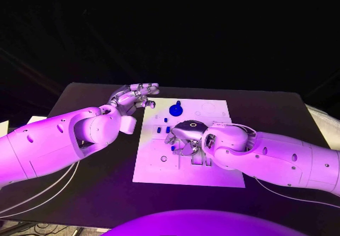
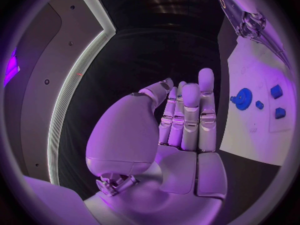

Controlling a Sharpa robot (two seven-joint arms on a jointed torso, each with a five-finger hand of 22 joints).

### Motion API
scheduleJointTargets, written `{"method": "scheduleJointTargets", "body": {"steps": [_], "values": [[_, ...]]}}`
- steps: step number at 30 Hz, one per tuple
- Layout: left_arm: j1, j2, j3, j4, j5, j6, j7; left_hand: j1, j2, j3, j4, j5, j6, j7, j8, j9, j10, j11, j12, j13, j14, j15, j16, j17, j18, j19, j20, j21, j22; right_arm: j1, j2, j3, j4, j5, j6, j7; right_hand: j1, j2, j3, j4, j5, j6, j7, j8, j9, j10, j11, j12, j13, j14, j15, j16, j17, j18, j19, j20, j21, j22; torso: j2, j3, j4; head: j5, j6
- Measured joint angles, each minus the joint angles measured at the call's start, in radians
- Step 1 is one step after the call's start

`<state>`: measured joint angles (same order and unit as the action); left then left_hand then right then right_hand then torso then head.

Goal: Assemble the parts on the task board

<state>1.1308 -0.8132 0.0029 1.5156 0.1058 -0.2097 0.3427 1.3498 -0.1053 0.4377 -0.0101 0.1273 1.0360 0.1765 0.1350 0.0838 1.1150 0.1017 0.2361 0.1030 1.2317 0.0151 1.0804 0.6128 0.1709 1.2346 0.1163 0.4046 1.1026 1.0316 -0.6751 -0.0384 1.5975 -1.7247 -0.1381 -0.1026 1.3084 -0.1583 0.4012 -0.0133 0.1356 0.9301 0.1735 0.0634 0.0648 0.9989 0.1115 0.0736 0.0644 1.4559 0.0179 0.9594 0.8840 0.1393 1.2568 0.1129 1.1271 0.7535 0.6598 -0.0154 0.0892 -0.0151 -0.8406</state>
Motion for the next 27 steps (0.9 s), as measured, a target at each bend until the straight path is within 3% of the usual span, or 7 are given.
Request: {"method": "scheduleJointTargets", "body": {"steps": [6, 9, 13, 16, 20, 24, 27], "values": [[0.000, 0.000, 0.000, -0.001, 0.000, 0.001, -0.001, 0.000, 0.000, -0.001, -0.001, 0.000, 0.000, 0.000, 0.000, 0.000, 0.000, 0.000, 0.000, 0.000, 0.000, 0.000, 0.000, -0.002, 0.000, 0.000, 0.000, 0.000, -0.001, -0.004, -0.023, -0.002, 0.013, -0.007, -0.023, -0.004, 0.010, 0.010, -0.025, -0.006, 0.012, 0.012, -0.004, 0.010, 0.007, -0.008, 0.006, 0.030, 0.005, 0.000, 0.000, 0.004, 0.000, 0.000, 0.000, 0.000, 0.000, 0.001, 0.000, 0.0003, -0.0001, -0.002, 0.001], [0.000, 0.000, 0.000, -0.001, 0.000, 0.001, -0.002, 0.000, 0.000, -0.001, -0.001, 0.000, 0.000, 0.000, 0.000, 0.000, 0.000, 0.000, 0.000, 0.000, 0.000, 0.000, 0.000, -0.002, 0.000, 0.000, 0.000, 0.000, -0.001, -0.005, -0.049, -0.002, 0.031, -0.008, -0.038, -0.006, 0.019, 0.019, -0.029, -0.010, 0.021, 0.037, -0.004, 0.018, 0.009, 0.004, -0.001, 0.051, 0.007, 0.000, 0.000, 0.011, 0.002, 0.000, 0.003, 0.002, 0.002, 0.014, 0.000, 0.0006, -0.0003, -0.004, 0.003], [0.000, -0.001, 0.000, -0.004, -0.001, 0.001, -0.003, 0.000, 0.000, -0.001, -0.001, 0.000, 0.000, 0.000, 0.000, 0.000, 0.000, 0.000, 0.000, 0.000, 0.000, 0.000, 0.000, -0.003, 0.000, 0.000, 0.000, 0.000, -0.001, -0.002, -0.103, 0.011, 0.078, -0.007, -0.070, -0.007, 0.025, 0.025, -0.029, -0.010, 0.025, 0.065, -0.003, 0.025, 0.012, 0.029, -0.004, 0.076, 0.007, 0.004, -0.004, 0.013, 0.004, 0.000, 0.017, 0.001, 0.020, 0.036, -0.001, 0.0007, -0.0008, -0.010, 0.006], [0.000, -0.001, 0.000, -0.005, -0.001, 0.001, -0.004, 0.000, 0.000, -0.001, -0.001, 0.000, 0.000, 0.000, 0.000, 0.000, 0.000, 0.000, 0.000, 0.000, 0.000, 0.000, 0.000, -0.003, 0.000, 0.000, 0.000, 0.000, -0.001, 0.017, -0.150, 0.018, 0.114, 0.001, -0.084, -0.007, 0.025, 0.025, -0.029, -0.010, 0.025, 0.070, -0.003, 0.025, 0.012, 0.034, -0.006, 0.077, 0.007, 0.004, -0.004, 0.013, 0.000, 0.000, 0.024, 0.002, 0.020, 0.039, -0.001, 0.0007, -0.0012, -0.017, 0.012], [0.000, 0.000, 0.000, -0.007, -0.002, 0.002, -0.005, 0.000, 0.000, -0.001, -0.001, 0.000, 0.000, 0.000, 0.000, 0.000, 0.000, 0.000, 0.000, 0.000, 0.000, 0.000, 0.000, -0.003, 0.000, 0.000, 0.000, 0.000, -0.001, 0.065, -0.215, 0.025, 0.139, 0.015, -0.091, -0.017, 0.025, 0.025, -0.042, -0.008, 0.020, 0.076, -0.008, 0.025, 0.010, 0.028, -0.009, 0.077, 0.000, 0.004, -0.004, 0.013, -0.006, 0.000, 0.024, 0.002, 0.020, 0.034, -0.001, 0.0005, -0.0019, -0.029, 0.020], [0.000, 0.001, 0.000, -0.008, -0.002, 0.002, -0.006, 0.000, 0.000, -0.001, -0.001, 0.000, 0.000, 0.000, 0.000, 0.000, 0.000, 0.000, 0.000, 0.000, 0.000, 0.000, 0.000, -0.003, 0.000, 0.000, 0.000, 0.000, -0.001, 0.104, -0.265, 0.029, 0.141, 0.023, -0.089, -0.034, 0.023, 0.015, -0.067, -0.006, 0.018, 0.066, -0.038, 0.013, 0.006, -0.003, -0.028, 0.073, -0.001, 0.011, -0.023, 0.013, -0.007, 0.000, 0.028, -0.006, 0.020, 0.032, -0.002, 0.0002, -0.0019, -0.039, 0.027], [0.000, 0.003, 0.000, -0.008, -0.003, 0.003, -0.006, 0.000, 0.000, -0.001, -0.001, 0.000, 0.000, 0.000, 0.000, 0.000, 0.000, 0.000, 0.000, 0.000, 0.000, 0.000, 0.000, -0.003, 0.000, 0.000, 0.000, 0.000, -0.001, 0.112, -0.281, 0.029, 0.131, 0.022, -0.082, -0.046, 0.021, 0.013, -0.076, -0.005, 0.018, 0.067, -0.045, 0.010, 0.006, -0.010, -0.035, 0.072, 0.000, 0.011, -0.033, 0.013, -0.006, 0.000, 0.027, -0.020, 0.020, 0.032, -0.001, -0.0001, -0.0015, -0.044, 0.032]]}}
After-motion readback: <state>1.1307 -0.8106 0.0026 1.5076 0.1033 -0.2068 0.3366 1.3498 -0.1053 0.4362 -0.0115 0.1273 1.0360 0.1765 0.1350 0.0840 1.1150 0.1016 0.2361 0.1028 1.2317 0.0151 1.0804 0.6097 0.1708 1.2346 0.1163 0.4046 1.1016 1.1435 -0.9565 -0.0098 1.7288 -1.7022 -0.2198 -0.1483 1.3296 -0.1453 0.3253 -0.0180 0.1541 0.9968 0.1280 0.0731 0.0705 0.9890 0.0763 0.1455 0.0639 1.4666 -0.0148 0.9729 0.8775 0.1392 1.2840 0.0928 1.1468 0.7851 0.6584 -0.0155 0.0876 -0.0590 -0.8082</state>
